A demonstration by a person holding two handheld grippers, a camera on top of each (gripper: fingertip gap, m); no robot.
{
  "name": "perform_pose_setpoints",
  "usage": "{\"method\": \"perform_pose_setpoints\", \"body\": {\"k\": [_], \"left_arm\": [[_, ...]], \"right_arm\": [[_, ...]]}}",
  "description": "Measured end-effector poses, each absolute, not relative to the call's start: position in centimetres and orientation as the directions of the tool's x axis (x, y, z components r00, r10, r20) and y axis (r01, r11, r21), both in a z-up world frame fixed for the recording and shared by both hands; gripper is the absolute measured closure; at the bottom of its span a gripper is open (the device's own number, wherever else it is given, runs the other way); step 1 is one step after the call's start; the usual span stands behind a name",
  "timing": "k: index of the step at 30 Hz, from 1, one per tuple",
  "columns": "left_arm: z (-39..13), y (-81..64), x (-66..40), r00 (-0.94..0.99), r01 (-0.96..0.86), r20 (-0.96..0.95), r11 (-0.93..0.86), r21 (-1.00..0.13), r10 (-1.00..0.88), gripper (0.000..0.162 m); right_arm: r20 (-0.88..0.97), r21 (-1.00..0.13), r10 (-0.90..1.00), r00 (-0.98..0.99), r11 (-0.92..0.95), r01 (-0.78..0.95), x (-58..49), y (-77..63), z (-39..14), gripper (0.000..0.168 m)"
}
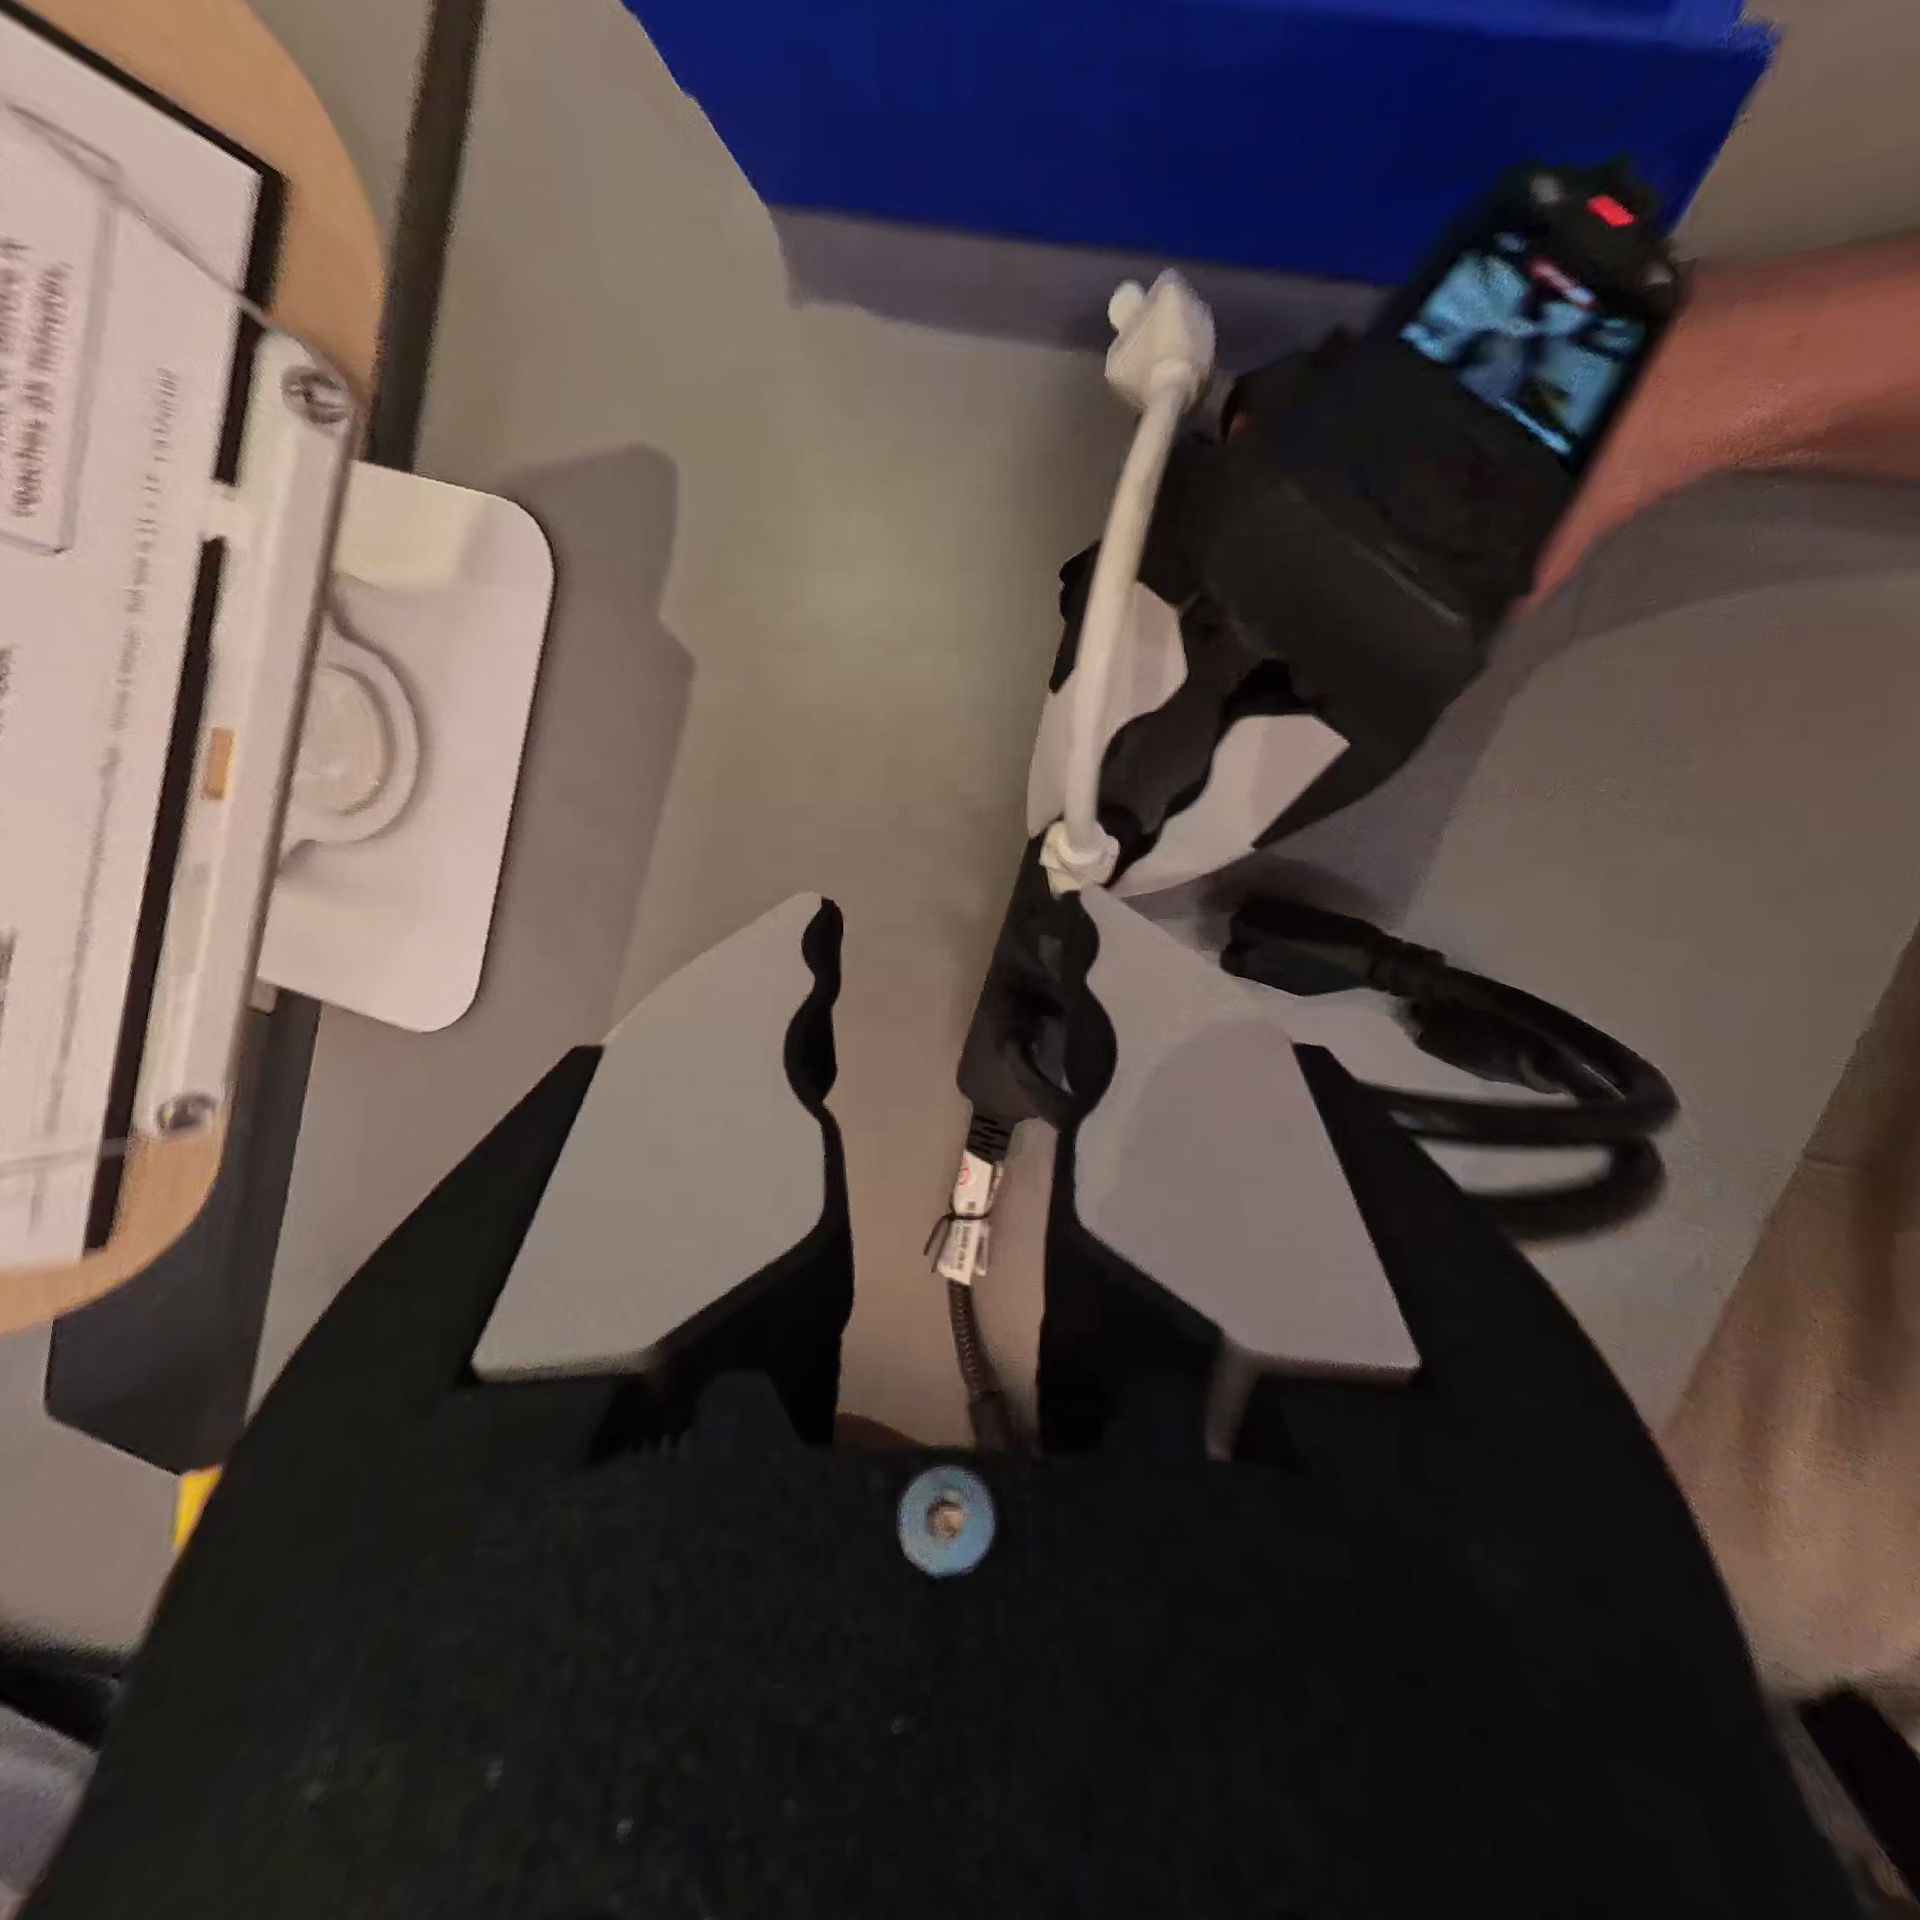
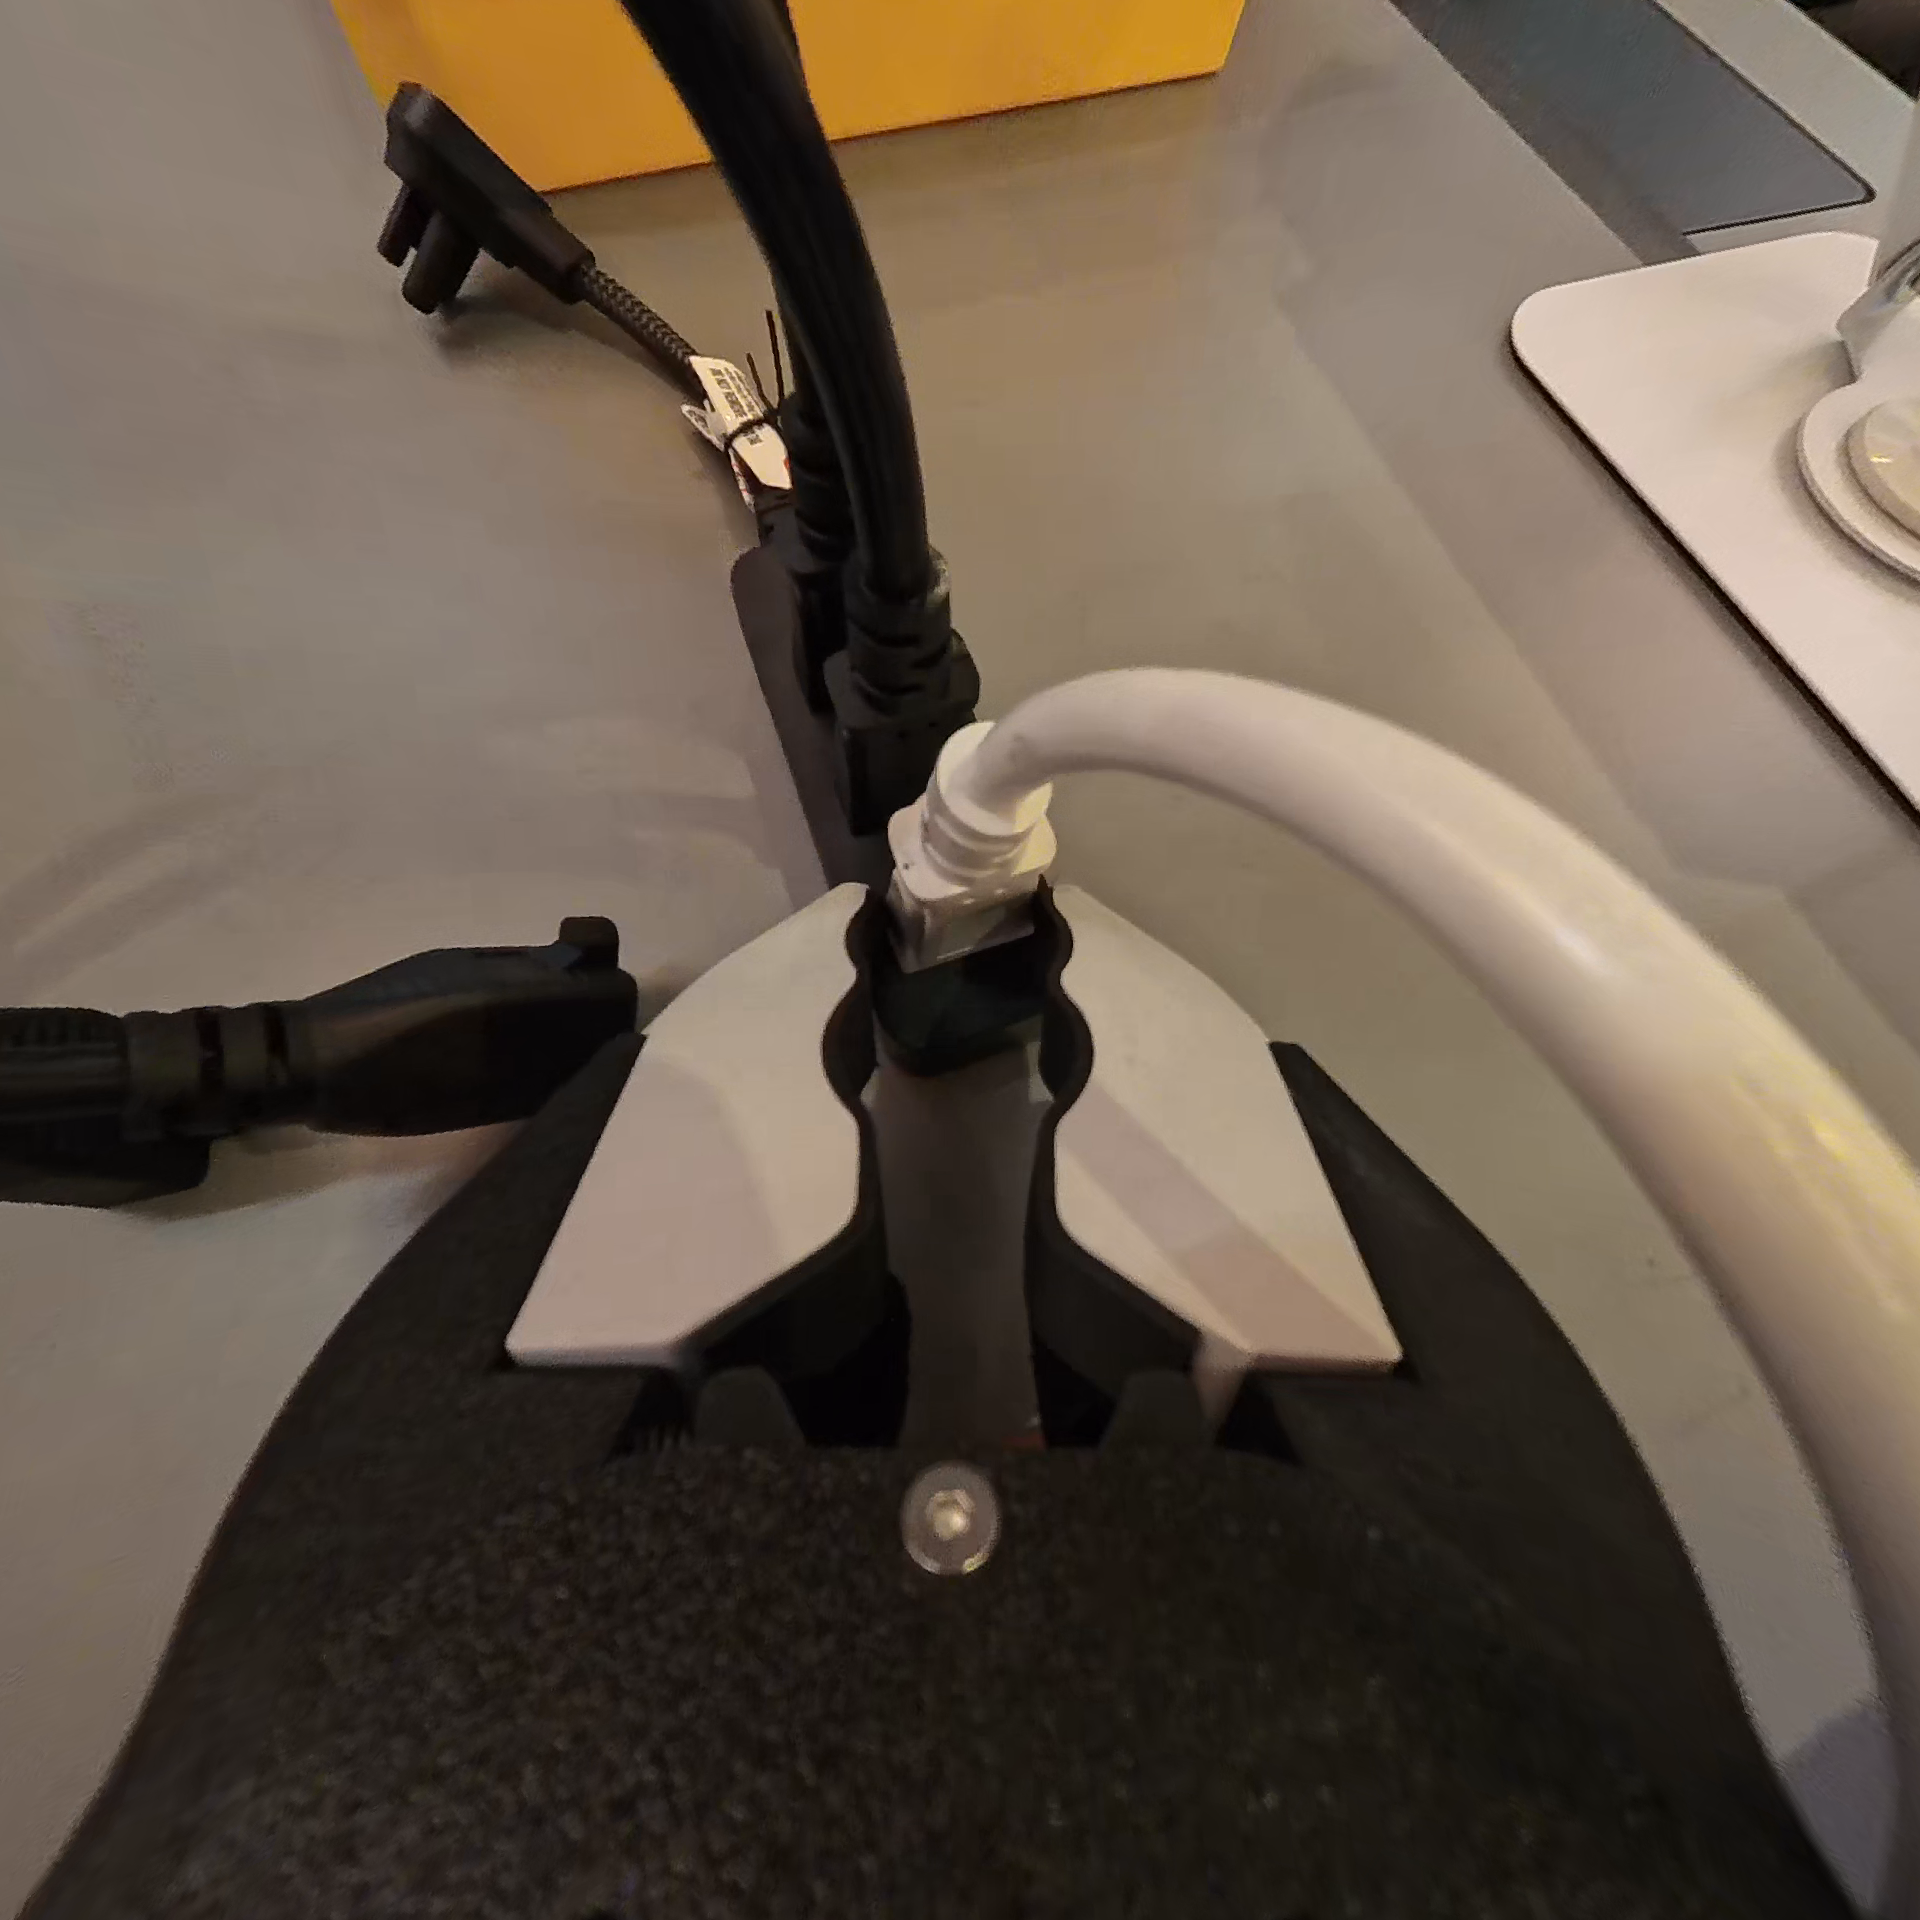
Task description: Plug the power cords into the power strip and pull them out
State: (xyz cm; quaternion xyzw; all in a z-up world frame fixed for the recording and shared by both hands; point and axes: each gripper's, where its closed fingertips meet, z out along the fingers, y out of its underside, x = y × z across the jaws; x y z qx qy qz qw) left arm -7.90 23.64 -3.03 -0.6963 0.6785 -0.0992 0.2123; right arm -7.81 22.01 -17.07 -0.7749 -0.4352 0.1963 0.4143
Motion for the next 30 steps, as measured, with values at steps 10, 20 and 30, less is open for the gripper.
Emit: {"method": "perform_pose_setpoints", "body": {"k": [10,20,30], "left_arm": [[-2.5,12.4,-17.4,0.18,-0.144,0.469,-0.495,-0.857,-0.865,0.1],[-11.1,7.4,-7.5,0.179,-0.341,0.456,-0.489,-0.802,-0.872,0.149],[4.6,12.4,-13.0,-0.112,-0.235,0.679,-0.644,-0.728,-0.726,0.133]], "right_arm": [[0.058,-0.812,0.829,0.556,-0.285,0.509,-7.7,22.1,-17.1,0.141],[0.115,-0.81,0.818,0.564,-0.252,0.53,-7.7,22.2,-17.1,0.141],[0.109,-0.806,0.849,0.517,-0.229,0.546,-8.1,21.8,-17.2,0.14]]}}
